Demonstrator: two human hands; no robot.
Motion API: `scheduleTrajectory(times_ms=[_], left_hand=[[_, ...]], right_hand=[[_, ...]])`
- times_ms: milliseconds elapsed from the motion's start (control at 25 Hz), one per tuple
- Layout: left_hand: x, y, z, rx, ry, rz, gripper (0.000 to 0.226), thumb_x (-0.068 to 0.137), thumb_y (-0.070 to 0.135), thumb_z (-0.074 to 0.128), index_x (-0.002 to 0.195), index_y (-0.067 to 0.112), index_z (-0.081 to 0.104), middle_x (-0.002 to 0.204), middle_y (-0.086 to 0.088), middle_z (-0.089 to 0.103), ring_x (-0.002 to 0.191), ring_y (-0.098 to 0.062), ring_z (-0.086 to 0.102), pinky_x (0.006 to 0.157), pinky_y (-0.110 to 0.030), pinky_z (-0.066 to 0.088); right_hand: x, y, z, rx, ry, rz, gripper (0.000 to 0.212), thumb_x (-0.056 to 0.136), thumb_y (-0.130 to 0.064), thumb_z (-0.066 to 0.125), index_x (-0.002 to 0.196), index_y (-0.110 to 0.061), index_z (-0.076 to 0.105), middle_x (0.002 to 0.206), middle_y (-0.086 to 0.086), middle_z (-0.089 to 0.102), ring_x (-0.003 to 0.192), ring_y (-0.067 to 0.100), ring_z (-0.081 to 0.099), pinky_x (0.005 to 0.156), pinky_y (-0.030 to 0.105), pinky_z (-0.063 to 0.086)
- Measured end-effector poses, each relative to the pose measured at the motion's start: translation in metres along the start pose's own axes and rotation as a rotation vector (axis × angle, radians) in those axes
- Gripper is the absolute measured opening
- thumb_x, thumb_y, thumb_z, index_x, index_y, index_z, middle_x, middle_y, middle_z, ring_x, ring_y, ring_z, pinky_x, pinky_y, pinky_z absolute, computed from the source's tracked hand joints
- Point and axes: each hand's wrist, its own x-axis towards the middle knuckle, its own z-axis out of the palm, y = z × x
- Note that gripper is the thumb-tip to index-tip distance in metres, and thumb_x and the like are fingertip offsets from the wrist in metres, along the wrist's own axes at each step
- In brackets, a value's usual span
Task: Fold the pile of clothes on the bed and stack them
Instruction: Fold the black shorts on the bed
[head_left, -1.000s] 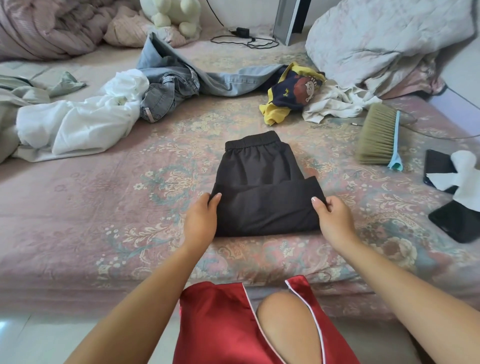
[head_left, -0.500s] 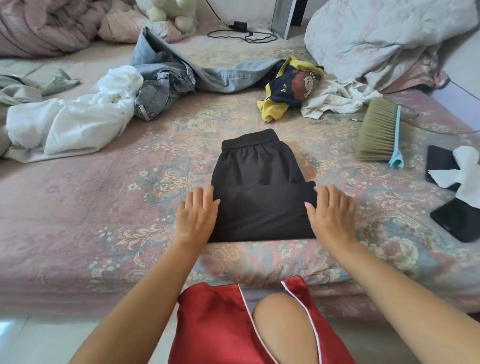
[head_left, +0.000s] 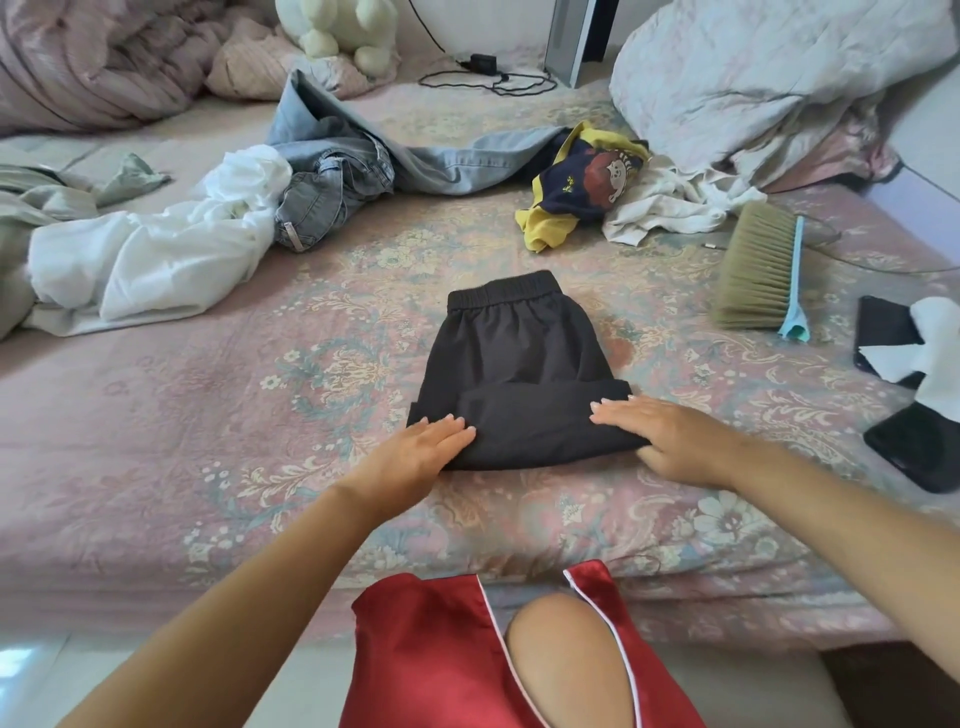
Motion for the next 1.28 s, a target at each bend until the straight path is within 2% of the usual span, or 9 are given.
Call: scheduleTrajectory(times_ms=[160,280,360,440,640,760,880,1080,1280], left_hand=[[0.013,0.010,-0.070,-0.670,0.046,-0.348,0.027,0.083,-0.001,0.059,0.092,0.023,0.068,0.076,0.008,0.066,0.070,-0.003,0.060,0.064,-0.021,0.048],[0.052,-0.019,-0.079,-1.370,0.562,-0.837,0.029,0.084,0.012,0.071,0.110,0.022,0.061,0.099,0.000,0.070,0.088,-0.008,0.066,0.083,-0.028,0.055],[0.065,-0.023,-0.058,-1.511,0.490,-1.057,0.047,0.086,0.035,0.070,0.124,0.012,0.055,0.116,-0.008,0.066,0.097,-0.015,0.067,0.084,-0.035,0.055],[0.069,-0.011,-0.031,-1.366,0.364,-1.215,0.047,0.090,0.037,0.063,0.125,0.006,0.057,0.112,-0.005,0.065,0.095,-0.017,0.063,0.075,-0.028,0.052],[0.072,-0.004,-0.011,-1.149,0.543,-1.307,0.031,0.099,0.040,0.044,0.089,0.014,0.060,0.084,0.004,0.061,0.080,-0.014,0.057,0.075,-0.030,0.045],[0.060,0.003,-0.005,-0.623,0.316,-1.211,0.048,0.102,0.041,0.033,0.071,0.007,0.048,0.068,-0.006,0.052,0.065,-0.025,0.051,0.062,-0.036,0.039],[0.051,0.013,0.000,-0.296,0.127,-1.176,0.048,0.103,0.040,0.028,0.090,0.002,0.055,0.087,-0.014,0.062,0.083,-0.035,0.058,0.069,-0.038,0.041],[0.057,0.005,-0.023,-0.512,0.245,-1.233,0.035,0.102,0.040,0.031,0.099,0.007,0.044,0.082,-0.004,0.051,0.069,-0.020,0.050,0.061,-0.034,0.032],[0.093,-0.021,-0.016,-0.553,0.287,-1.304,0.046,0.102,0.041,0.034,0.074,0.005,0.045,0.070,-0.006,0.048,0.070,-0.027,0.052,0.056,-0.033,0.030]], right_hand=[[-0.006,-0.019,-0.041,0.818,0.254,0.225,0.030,0.087,0.005,0.052,0.085,-0.020,0.068,0.078,-0.002,0.068,0.072,0.005,0.061,0.075,0.023,0.046],[0.046,-0.008,-0.046,1.377,0.665,0.498,0.014,0.085,-0.027,0.064,0.087,-0.014,0.068,0.089,0.002,0.071,0.090,0.017,0.065,0.091,0.035,0.050],[0.068,-0.010,-0.027,1.290,0.636,0.643,0.042,0.076,-0.050,0.068,0.099,-0.015,0.070,0.103,0.000,0.071,0.099,0.019,0.065,0.097,0.041,0.049],[0.076,-0.009,-0.008,1.107,0.547,0.686,0.038,0.086,-0.045,0.063,0.099,-0.010,0.069,0.100,0.003,0.070,0.095,0.020,0.064,0.091,0.037,0.050],[0.076,0.001,0.001,0.907,0.669,0.660,0.030,0.094,-0.020,0.057,0.079,0.006,0.055,0.075,0.026,0.057,0.071,0.019,0.048,0.063,0.030,0.031],[0.069,-0.003,0.010,0.680,0.598,0.779,0.027,0.100,-0.018,0.043,0.075,-0.010,0.041,0.068,0.003,0.044,0.067,0.024,0.043,0.057,0.034,0.026],[0.056,-0.014,0.016,0.389,0.517,0.830,0.017,0.102,-0.019,0.036,0.089,-0.011,0.042,0.088,0.002,0.054,0.082,0.034,0.053,0.063,0.033,0.029],[0.064,-0.007,-0.002,0.244,0.590,0.836,0.045,0.099,-0.042,0.036,0.109,0.000,0.051,0.108,0.020,0.055,0.101,0.038,0.053,0.077,0.042,0.040],[0.097,0.011,-0.018,0.648,0.517,0.923,0.043,0.098,-0.040,0.042,0.074,-0.006,0.048,0.071,0.009,0.052,0.075,0.030,0.050,0.060,0.034,0.033]])
